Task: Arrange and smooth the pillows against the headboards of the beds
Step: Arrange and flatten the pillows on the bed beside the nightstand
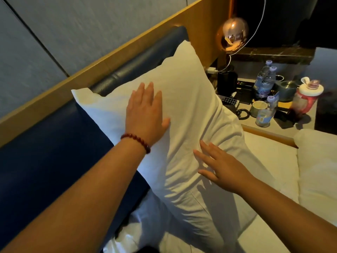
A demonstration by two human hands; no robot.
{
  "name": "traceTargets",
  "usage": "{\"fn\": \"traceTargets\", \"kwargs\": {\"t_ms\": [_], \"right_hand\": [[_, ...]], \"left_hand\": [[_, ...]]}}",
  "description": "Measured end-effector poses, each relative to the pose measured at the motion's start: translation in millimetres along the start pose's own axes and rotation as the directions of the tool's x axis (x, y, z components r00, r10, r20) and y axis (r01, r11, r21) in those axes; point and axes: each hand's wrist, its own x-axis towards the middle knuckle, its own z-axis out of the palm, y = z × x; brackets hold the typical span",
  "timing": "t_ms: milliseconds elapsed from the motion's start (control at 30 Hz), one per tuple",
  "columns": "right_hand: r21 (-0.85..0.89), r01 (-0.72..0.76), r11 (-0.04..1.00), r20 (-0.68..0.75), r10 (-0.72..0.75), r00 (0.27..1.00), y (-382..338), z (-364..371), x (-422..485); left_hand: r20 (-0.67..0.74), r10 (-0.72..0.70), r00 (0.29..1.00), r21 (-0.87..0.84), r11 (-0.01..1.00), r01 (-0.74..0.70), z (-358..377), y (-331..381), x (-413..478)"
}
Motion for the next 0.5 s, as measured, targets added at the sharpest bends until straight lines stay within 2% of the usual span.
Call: {"fn": "traceTargets", "kwargs": {"t_ms": [133,300,500], "right_hand": [[-0.005,0.009,1.000,0.077,-0.009,0.997,8,-5,-6],[-0.053,-0.024,0.998,0.064,0.027,0.998,9,-3,-2],[-0.104,0.072,0.992,0.293,-0.039,0.955,10,12,18]], "left_hand": [[0.148,-0.067,0.987,0.095,0.994,0.053,-9,-2,61],[0.269,-0.202,0.942,0.094,0.979,0.183,-7,0,77],[0.414,-0.162,0.896,-0.118,0.966,0.229,-5,-16,81]]}}
